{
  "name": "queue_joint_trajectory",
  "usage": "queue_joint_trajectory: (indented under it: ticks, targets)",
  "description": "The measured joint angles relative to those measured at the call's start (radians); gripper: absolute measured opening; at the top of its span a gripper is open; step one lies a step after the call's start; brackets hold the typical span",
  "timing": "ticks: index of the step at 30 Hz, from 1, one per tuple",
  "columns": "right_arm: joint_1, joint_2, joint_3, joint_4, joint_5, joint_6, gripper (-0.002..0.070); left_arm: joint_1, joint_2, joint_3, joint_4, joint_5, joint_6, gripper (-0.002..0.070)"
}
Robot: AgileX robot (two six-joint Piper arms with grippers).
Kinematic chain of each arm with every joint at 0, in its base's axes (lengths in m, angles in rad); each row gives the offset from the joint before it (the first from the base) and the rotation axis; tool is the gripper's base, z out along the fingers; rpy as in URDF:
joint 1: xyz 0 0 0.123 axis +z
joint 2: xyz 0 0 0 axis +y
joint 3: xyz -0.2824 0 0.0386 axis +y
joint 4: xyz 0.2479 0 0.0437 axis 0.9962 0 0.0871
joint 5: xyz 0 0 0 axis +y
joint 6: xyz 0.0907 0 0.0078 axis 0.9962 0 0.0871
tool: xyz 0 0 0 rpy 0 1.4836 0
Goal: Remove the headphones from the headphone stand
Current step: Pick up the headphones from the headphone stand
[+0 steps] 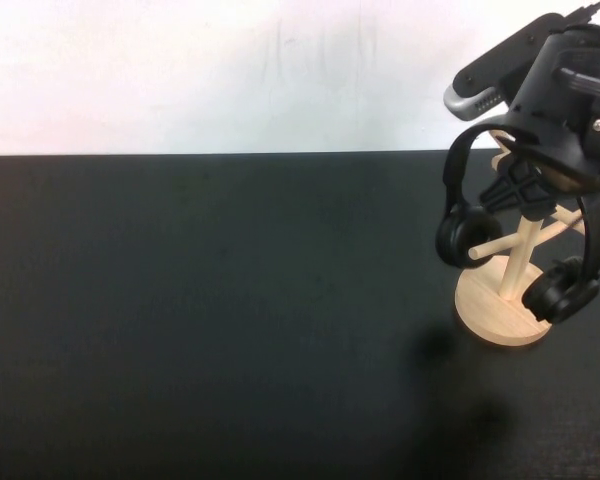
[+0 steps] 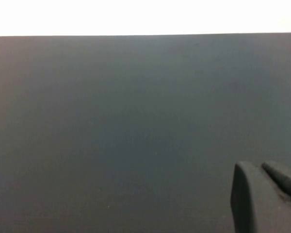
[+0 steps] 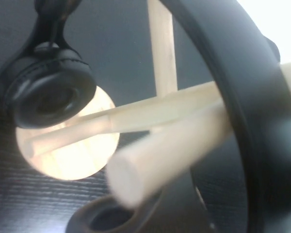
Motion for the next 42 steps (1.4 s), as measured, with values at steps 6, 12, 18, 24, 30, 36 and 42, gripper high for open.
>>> queue_joint_trajectory:
  ticks: [6, 12, 18, 24, 30, 36, 42]
  targets:
    - [-0.020, 0.023, 0.000, -0.034, -0.008, 0.000, 0.0465, 0.000, 0.000, 0.000, 0.000, 0.000, 0.000, -0.0003]
    - [-0.020, 0.045, -0.002, -0.042, -0.025, 0.000, 0.0441, 0.000, 0.000, 0.000, 0.000, 0.000, 0.000, -0.0003]
    - [-0.020, 0.053, -0.002, -0.046, -0.028, 0.000, 0.0424, 0.000, 0.000, 0.000, 0.000, 0.000, 0.000, -0.0003]
    - [-0.020, 0.053, -0.002, -0.038, -0.013, -0.004, 0.0333, 0.000, 0.000, 0.000, 0.000, 0.000, 0.000, -0.0003]
    - [-0.020, 0.053, -0.002, -0.038, 0.010, -0.006, 0.0193, 0.000, 0.000, 0.000, 0.000, 0.000, 0.000, -0.0003]
    - [-0.020, 0.053, -0.002, -0.034, 0.017, -0.007, 0.0157, 0.000, 0.000, 0.000, 0.000, 0.000, 0.000, -0.0003]
    - [-0.020, 0.053, -0.002, -0.031, 0.017, -0.011, 0.0152, 0.000, 0.000, 0.000, 0.000, 0.000, 0.000, -0.0003]
